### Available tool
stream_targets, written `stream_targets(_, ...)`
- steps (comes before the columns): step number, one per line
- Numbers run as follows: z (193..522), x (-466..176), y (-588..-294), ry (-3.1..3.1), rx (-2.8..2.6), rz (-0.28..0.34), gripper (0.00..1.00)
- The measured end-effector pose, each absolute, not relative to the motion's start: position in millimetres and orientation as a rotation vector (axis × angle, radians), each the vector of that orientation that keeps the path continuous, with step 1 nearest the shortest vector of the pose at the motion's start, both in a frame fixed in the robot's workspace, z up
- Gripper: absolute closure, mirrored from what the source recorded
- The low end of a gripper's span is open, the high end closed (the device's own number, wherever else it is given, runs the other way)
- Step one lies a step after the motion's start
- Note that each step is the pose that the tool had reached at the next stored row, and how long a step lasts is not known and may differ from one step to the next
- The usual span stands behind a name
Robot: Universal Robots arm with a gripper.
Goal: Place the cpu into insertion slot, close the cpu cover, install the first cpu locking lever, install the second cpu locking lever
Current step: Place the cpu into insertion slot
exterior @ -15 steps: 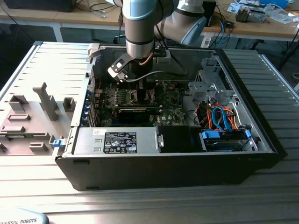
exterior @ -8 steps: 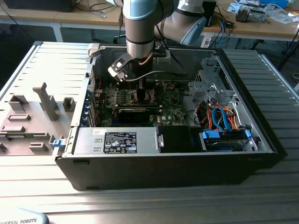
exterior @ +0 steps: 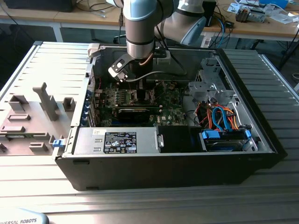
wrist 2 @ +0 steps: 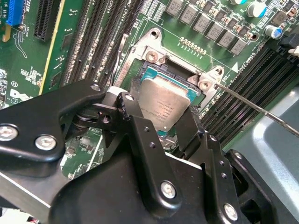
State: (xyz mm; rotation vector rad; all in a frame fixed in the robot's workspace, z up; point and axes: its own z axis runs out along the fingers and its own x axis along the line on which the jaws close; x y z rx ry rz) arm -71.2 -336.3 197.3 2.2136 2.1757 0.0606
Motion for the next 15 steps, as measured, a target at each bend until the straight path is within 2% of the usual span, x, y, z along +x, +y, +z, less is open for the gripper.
stream_targets(7,196.6,-71.0,-335.9,2.176,2.214,0.064,0.45)
stream_targets(8,196.7,-71.0,-336.0,2.176,2.214,0.063,0.39)
stream_targets(15,197.5,-71.2,-336.2,2.176,2.214,0.061,0.39)
